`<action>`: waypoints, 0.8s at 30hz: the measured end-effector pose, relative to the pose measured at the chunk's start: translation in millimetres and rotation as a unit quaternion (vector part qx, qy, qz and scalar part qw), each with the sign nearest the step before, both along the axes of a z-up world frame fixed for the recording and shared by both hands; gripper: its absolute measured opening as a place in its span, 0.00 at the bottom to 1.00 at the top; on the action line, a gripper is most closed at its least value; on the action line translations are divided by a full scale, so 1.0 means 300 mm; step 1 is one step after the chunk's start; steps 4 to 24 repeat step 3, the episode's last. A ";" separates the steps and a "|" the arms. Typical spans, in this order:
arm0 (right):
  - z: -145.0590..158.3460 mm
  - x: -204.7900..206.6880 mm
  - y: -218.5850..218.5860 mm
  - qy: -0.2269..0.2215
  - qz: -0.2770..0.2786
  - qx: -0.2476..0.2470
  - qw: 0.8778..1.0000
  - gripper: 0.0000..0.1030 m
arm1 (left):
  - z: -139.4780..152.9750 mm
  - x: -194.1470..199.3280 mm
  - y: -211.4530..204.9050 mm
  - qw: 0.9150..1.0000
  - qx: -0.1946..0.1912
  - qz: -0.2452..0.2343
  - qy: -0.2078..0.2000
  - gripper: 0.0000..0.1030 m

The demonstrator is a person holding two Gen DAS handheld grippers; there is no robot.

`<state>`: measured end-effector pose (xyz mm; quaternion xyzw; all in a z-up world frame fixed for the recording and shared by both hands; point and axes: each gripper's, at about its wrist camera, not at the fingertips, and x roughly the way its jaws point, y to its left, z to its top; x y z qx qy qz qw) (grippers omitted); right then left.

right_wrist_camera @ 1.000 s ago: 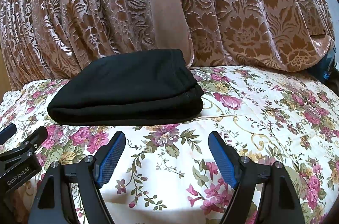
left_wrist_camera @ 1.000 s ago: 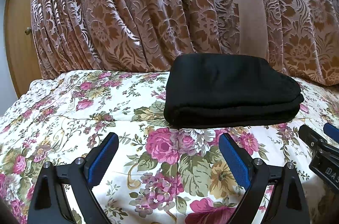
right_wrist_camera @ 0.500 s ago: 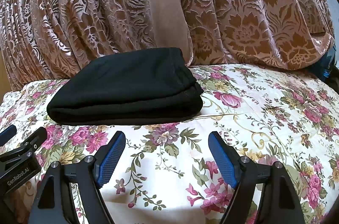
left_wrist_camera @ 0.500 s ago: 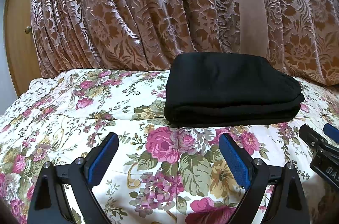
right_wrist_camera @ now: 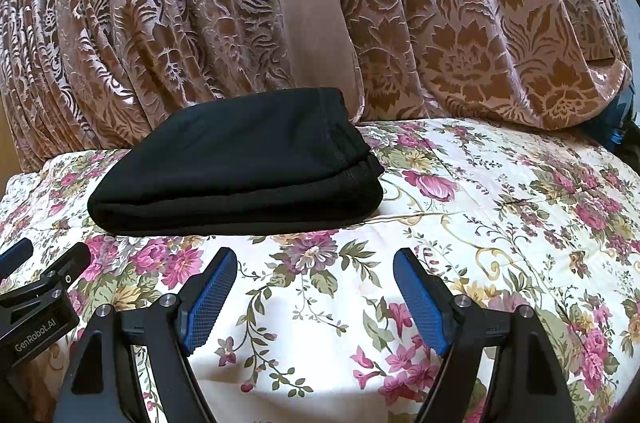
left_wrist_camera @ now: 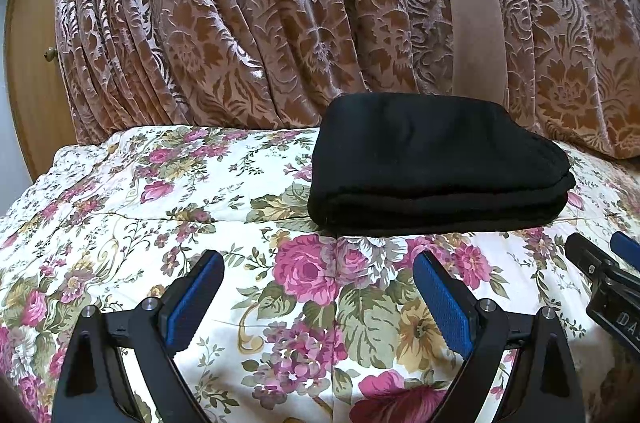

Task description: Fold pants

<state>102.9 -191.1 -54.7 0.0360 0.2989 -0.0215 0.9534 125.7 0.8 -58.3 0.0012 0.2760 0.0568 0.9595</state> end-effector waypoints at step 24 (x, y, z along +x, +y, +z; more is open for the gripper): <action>-0.005 0.002 -0.001 0.003 0.000 0.001 1.000 0.79 | -0.004 0.006 -0.001 1.000 -0.001 0.000 0.008 0.93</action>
